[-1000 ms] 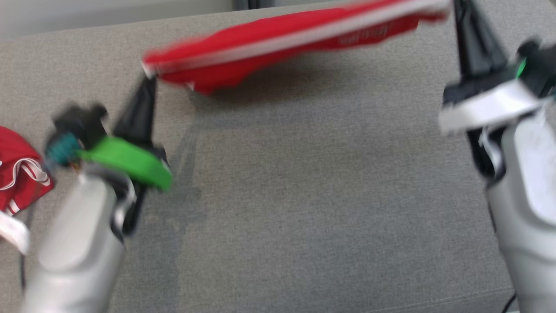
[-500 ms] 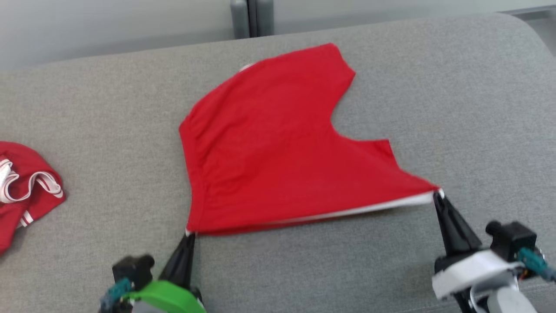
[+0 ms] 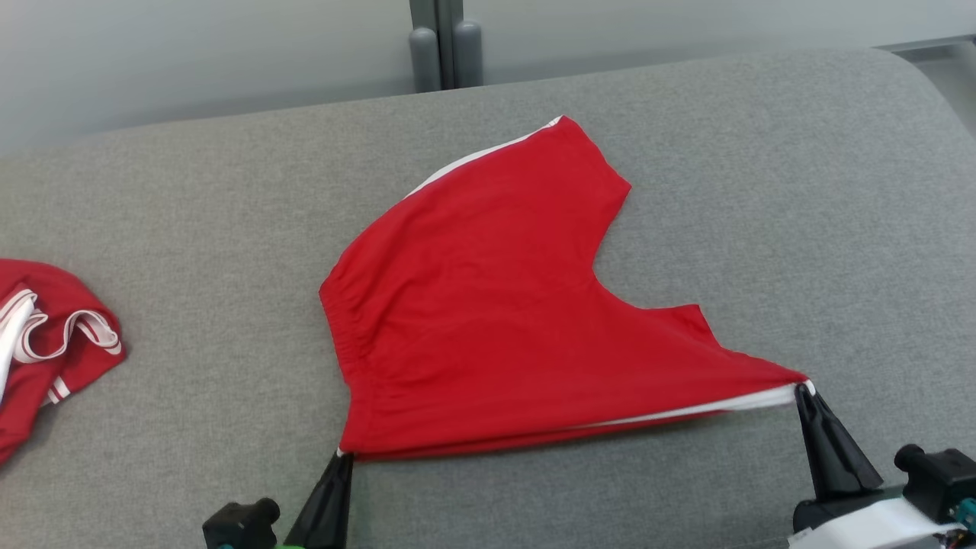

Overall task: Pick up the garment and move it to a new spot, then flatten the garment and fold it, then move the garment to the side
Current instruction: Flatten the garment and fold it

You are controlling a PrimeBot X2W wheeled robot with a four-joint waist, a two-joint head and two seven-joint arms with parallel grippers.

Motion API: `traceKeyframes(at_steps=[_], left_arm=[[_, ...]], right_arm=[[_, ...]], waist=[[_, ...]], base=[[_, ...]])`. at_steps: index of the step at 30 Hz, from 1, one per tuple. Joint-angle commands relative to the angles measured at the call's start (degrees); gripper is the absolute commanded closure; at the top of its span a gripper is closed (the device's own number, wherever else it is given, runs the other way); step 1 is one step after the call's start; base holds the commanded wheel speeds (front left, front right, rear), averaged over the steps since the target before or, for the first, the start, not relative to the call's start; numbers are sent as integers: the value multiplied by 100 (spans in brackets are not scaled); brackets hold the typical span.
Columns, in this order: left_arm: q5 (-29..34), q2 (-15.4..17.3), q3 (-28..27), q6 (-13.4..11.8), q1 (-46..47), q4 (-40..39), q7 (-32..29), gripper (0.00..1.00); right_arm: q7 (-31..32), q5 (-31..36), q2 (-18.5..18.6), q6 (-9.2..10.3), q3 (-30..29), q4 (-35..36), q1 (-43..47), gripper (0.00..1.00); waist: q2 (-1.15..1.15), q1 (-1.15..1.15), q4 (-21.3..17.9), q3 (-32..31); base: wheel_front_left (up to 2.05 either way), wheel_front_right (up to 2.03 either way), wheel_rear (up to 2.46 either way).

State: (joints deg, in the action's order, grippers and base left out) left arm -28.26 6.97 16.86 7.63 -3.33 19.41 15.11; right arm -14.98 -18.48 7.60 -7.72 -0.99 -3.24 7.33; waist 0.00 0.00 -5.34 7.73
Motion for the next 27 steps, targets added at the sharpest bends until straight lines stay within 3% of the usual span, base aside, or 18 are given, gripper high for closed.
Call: traceKeyframes(at_steps=[1, 9, 17, 27], left_arm=[[-50, 30, -134, -26, 179, -57, 4, 100], [-108, -108, -78, -21, 1231, -165, 4, 100], [-240, -166, -16, -21, 2422, 51, 4, 100], [-318, -240, 79, -21, 3466, 429, 4, 100]], right_arm=[[-28, 35, 13, 40, -17, 26, -213, 100], [-27, 392, -173, 28, 172, -356, -1793, 100], [-21, 957, -65, 28, 449, -1480, -3918, 100], [-21, 1723, 21, 28, 476, -3047, -5845, 100]], waist=[[0, 0, 58, 116], [0, 0, 398, 846], [0, 0, 774, 1523], [0, 0, 1073, 2112]], base=[[0, 0, 0], [0, 0, 0], [0, 0, 0], [0, 0, 0]])
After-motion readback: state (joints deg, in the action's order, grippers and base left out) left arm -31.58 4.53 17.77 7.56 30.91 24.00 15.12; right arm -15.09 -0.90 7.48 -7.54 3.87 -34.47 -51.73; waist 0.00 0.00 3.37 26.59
